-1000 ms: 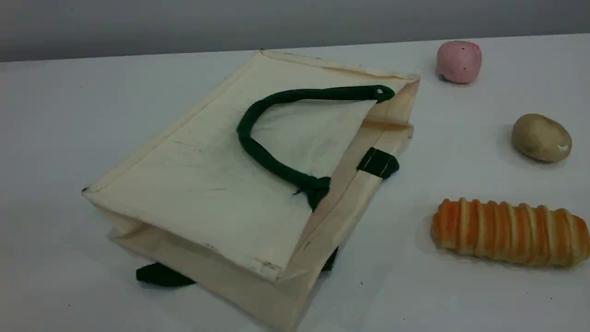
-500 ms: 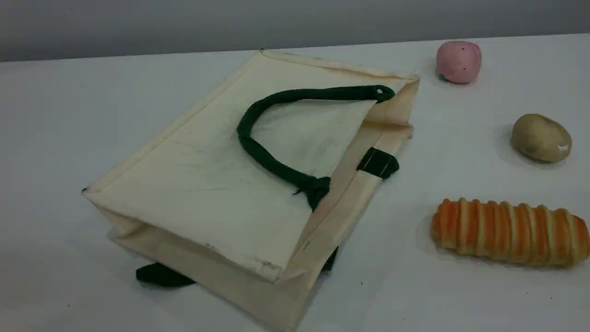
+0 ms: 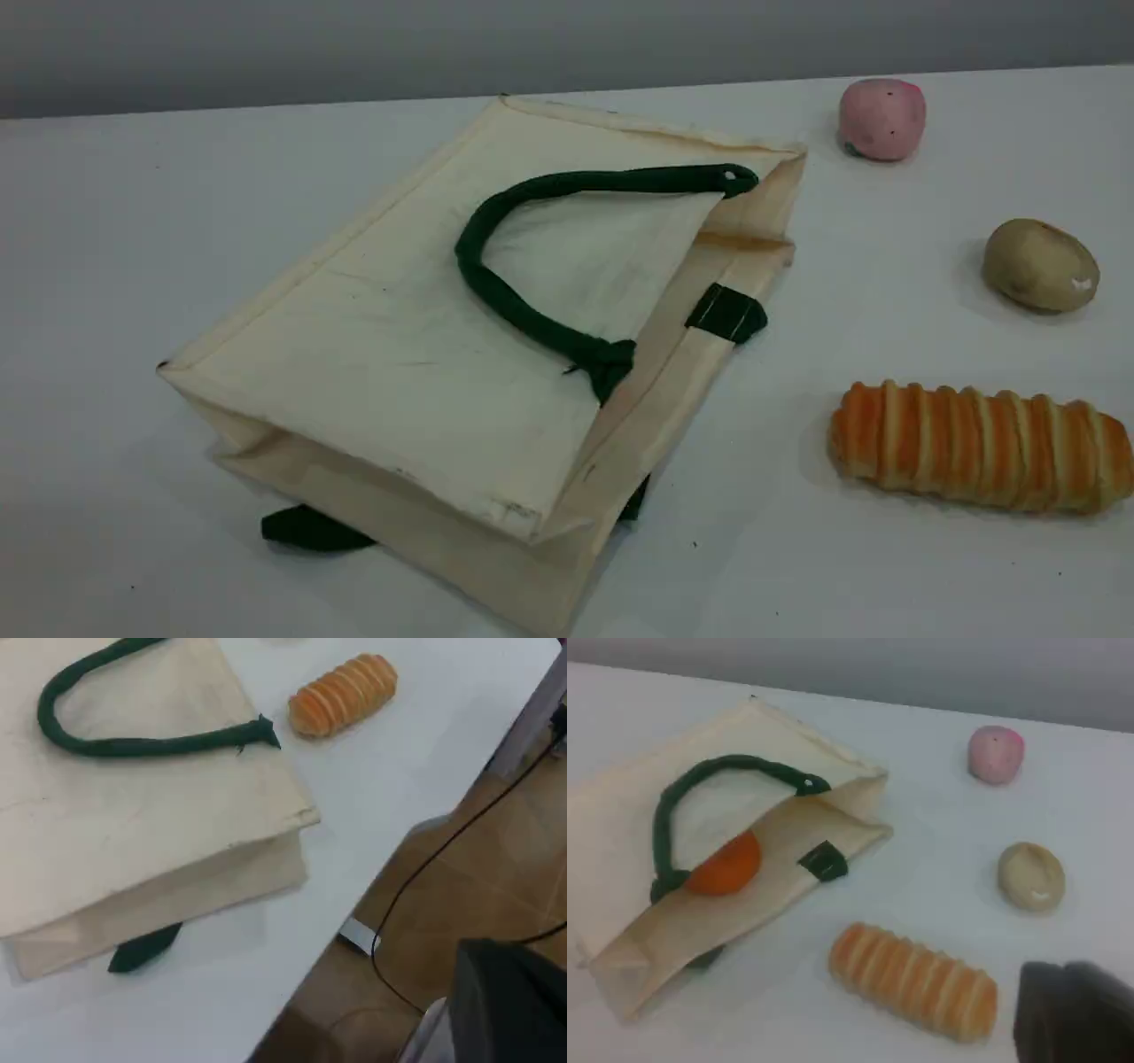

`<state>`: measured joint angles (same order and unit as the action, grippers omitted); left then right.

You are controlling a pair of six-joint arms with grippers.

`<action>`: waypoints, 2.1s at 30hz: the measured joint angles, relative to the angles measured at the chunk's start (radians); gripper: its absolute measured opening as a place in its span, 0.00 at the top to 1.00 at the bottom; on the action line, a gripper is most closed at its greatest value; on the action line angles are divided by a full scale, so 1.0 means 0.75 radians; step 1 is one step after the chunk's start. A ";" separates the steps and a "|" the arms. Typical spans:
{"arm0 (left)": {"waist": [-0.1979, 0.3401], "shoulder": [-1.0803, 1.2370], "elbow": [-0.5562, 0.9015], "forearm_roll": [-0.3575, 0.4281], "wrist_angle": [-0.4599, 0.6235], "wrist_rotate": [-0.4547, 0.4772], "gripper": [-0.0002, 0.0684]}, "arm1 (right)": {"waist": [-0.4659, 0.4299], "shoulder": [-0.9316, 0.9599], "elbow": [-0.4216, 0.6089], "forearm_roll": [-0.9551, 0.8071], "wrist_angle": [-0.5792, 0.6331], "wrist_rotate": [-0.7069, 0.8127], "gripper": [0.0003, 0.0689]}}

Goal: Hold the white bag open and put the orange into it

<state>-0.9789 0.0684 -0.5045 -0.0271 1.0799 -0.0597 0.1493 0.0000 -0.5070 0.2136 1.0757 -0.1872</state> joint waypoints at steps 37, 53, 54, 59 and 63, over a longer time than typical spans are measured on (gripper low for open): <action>1.329 -0.062 0.000 -0.001 -0.001 -0.001 0.94 | -0.318 0.000 0.000 0.034 0.000 0.000 0.91; 1.288 -0.091 -0.005 -0.002 0.007 -0.001 0.92 | -0.318 0.000 0.000 0.034 0.001 0.000 0.89; 1.288 -0.091 -0.005 -0.002 0.007 -0.001 0.92 | -0.318 0.000 0.000 0.034 0.001 0.000 0.89; 1.289 -0.091 -0.005 -0.002 0.007 -0.002 0.92 | -0.318 0.000 0.000 0.034 0.001 0.000 0.88; 1.289 -0.091 -0.005 -0.002 0.007 -0.001 0.92 | -0.318 0.000 0.000 0.035 0.000 0.000 0.87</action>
<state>-0.0122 0.0000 -0.5079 -0.0289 1.0853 -0.0604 -0.0893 0.0000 -0.5070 0.2397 1.0757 -0.1872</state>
